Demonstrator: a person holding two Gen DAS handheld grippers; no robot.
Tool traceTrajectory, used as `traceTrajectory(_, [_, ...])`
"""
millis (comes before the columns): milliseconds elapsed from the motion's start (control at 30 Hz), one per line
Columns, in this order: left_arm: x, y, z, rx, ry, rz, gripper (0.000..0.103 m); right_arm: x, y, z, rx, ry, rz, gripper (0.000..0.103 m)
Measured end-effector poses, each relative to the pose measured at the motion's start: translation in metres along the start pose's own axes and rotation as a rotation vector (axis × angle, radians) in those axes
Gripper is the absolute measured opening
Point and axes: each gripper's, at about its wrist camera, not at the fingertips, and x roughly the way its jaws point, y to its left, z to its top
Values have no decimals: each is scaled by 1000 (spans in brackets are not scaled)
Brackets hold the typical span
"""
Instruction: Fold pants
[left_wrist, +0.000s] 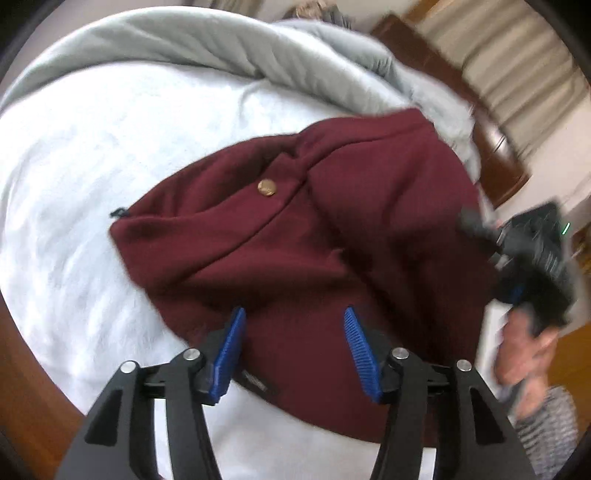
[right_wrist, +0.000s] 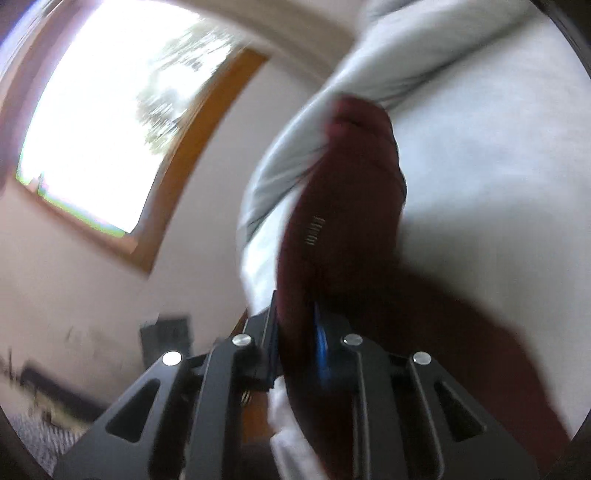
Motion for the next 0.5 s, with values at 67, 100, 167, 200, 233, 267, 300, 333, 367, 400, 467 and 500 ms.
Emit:
traceTrajectory(67, [-19,9,-6,-55,-40,-68,60,26,16,-13,-61,92,-6,17])
traceTrajectory(100, [-26,13,-8,-74,-54,-88,62,41,21,-23,-86,144,-27,19])
traceTrajectory(167, [-31,16,-11,-86,-51,-142,66,67,23,-37,-100,221,-61,21])
traceTrajectory(200, [-29,18,-12,-94,-39,-169,68,77,22,-44,-95,249,-76,22])
traceTrajectory(233, [-23,21,-11,-109,-17,-192,71,86,22,-51,-92,269,-93,26])
traceTrajectory(267, [-15,24,-10,-132,11,-198,72,91,22,-55,-93,275,-112,27])
traceTrajectory(300, [-7,29,-10,-160,35,-202,72,94,23,-59,-90,275,-124,33])
traceTrajectory(333, [1,33,-9,-187,53,-210,73,92,23,-61,-79,265,-111,42])
traceTrajectory(367, [7,36,-8,-213,64,-211,73,86,25,-64,-69,255,-94,46])
traceTrajectory(400, [10,40,-8,-233,64,-212,72,80,27,-66,-58,244,-75,46])
traceTrajectory(467, [15,39,-3,-249,58,-223,73,60,30,-69,-47,217,-58,50])
traceTrajectory(500, [16,37,0,-247,51,-228,72,51,32,-70,-50,205,-70,50])
